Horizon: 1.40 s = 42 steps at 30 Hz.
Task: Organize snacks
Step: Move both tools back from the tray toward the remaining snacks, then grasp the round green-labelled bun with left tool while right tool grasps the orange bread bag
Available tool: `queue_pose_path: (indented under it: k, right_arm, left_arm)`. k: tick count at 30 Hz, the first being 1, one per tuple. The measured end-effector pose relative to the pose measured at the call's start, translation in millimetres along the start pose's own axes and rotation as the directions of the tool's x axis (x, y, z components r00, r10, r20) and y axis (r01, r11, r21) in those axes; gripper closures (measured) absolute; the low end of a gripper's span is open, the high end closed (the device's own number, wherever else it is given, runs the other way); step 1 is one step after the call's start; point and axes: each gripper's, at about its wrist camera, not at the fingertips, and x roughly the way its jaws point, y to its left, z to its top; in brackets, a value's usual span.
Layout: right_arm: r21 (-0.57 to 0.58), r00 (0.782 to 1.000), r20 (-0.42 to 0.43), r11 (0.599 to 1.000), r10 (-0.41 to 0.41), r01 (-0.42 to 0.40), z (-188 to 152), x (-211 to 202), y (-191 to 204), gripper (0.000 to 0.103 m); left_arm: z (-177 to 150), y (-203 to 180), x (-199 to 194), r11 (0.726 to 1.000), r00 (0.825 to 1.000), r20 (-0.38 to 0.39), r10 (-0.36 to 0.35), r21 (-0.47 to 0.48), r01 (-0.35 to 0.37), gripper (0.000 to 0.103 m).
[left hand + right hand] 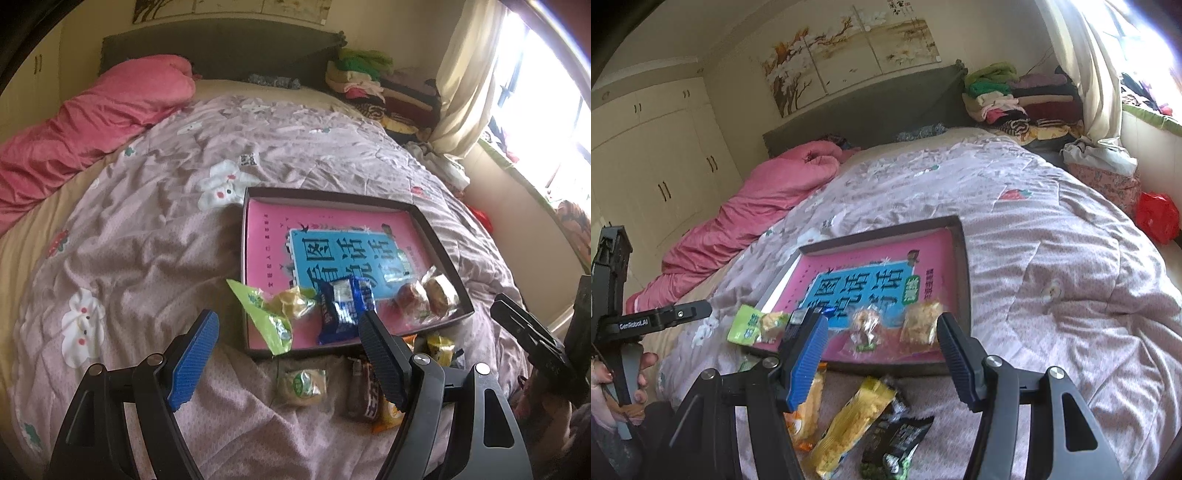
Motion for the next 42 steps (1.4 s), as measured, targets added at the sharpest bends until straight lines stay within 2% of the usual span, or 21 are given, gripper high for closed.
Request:
queue_pose_path:
  k: [19, 34, 42]
  right_arm:
    - [-0.167, 0.989, -0.121, 0.980, 0.088, -0.108, -33.1, 16.0, 64.0, 0.042]
    - [-0.141, 0.969, -0.215, 0.978, 0.120, -0.153, -47.9, 34.2, 71.4, 0.042]
    - [-0.169, 0.963, -0.246, 0.973, 0.111, -0.155, -54.5, 43.2, 78.9, 0.042]
  left_arm:
    - [-24.3, -4.7, 16.2, 0.999, 0.997, -0.075, 0.010, 0.042, -0.007, 0.024]
    - [-41.8, -2.4, 34.5, 0.999, 0.990, -0.139, 0.015, 0.048, -0.009, 0.024]
    - [-44.7, -2.1, 40.9, 0.999, 0.988, -0.154, 0.012, 0.049, -0.005, 0.024]
